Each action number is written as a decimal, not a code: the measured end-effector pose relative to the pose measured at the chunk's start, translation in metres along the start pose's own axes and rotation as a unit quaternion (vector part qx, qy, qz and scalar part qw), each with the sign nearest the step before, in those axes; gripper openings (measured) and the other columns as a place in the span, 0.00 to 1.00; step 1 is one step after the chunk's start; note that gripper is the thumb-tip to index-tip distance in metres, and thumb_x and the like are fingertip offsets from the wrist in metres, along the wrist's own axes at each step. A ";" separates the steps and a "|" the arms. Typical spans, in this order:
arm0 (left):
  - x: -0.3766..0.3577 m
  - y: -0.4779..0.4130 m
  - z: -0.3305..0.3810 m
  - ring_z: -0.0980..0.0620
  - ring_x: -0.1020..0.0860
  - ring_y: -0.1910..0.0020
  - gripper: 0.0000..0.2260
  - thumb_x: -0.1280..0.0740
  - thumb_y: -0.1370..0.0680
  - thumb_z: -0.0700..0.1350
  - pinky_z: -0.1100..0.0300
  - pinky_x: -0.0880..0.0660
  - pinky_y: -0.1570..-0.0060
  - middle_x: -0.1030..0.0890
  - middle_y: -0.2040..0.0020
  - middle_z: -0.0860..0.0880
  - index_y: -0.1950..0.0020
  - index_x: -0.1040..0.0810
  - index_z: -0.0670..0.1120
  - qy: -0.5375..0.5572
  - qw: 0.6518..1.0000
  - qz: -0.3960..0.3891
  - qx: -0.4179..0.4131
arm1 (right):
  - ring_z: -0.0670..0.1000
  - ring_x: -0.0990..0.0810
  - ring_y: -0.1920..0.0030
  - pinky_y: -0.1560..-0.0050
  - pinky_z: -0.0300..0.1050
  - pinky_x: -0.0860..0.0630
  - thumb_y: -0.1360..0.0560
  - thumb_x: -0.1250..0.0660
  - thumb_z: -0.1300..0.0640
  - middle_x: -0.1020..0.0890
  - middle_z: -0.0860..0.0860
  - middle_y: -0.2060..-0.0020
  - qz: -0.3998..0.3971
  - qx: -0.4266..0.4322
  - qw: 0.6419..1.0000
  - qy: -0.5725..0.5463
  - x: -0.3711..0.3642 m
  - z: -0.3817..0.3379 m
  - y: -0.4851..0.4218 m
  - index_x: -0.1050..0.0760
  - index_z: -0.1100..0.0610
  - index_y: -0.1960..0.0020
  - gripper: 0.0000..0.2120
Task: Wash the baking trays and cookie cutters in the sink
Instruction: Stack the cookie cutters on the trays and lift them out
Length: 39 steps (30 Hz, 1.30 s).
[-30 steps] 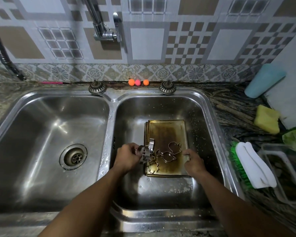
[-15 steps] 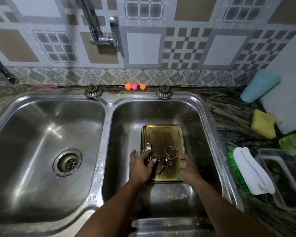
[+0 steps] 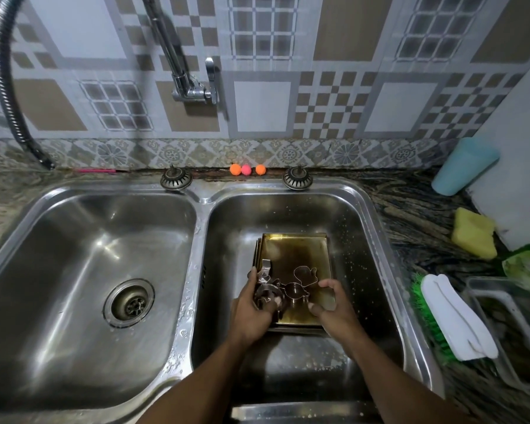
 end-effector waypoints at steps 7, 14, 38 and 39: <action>0.022 0.010 0.032 0.49 0.39 0.30 0.37 0.28 0.25 0.55 0.55 0.41 0.33 0.38 0.25 0.56 0.22 0.45 0.69 -0.112 0.990 0.029 -0.080 | 0.49 0.32 0.30 0.31 0.50 0.35 0.26 0.28 0.64 0.28 0.42 0.35 0.036 0.120 0.992 0.005 -0.008 -0.024 0.015 0.31 0.46 0.35 0.25; 0.048 0.033 0.107 0.51 0.38 0.33 0.39 0.29 0.25 0.59 0.58 0.42 0.37 0.39 0.26 0.53 0.21 0.49 0.67 -0.166 0.961 0.081 -0.205 | 0.48 0.37 0.25 0.28 0.52 0.35 0.23 0.31 0.53 0.34 0.44 0.25 0.070 0.234 0.966 0.085 0.016 -0.094 0.038 0.45 0.30 0.24 0.36; 0.089 0.062 0.336 0.43 0.40 0.26 0.40 0.29 0.24 0.57 0.35 0.35 0.31 0.44 0.24 0.53 0.23 0.54 0.71 -0.105 0.908 0.137 -0.381 | 0.61 0.34 0.28 0.37 0.50 0.32 0.21 0.34 0.50 0.38 0.56 0.30 0.216 0.407 0.874 0.157 0.115 -0.296 0.071 0.46 0.31 0.23 0.33; 0.089 0.062 0.336 0.43 0.40 0.26 0.40 0.30 0.24 0.57 0.35 0.34 0.31 0.44 0.24 0.52 0.23 0.54 0.71 -0.102 0.908 0.139 -0.382 | 0.60 0.33 0.30 0.37 0.50 0.32 0.21 0.34 0.50 0.37 0.56 0.31 0.218 0.412 0.870 0.160 0.116 -0.297 0.071 0.46 0.32 0.23 0.33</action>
Point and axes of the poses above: each hand's wrist, its own y-axis away from the middle knuckle, its own x-axis out of the back of the hand, z = x × y, the point moved 6 cm from there along -y, towards the middle knuckle
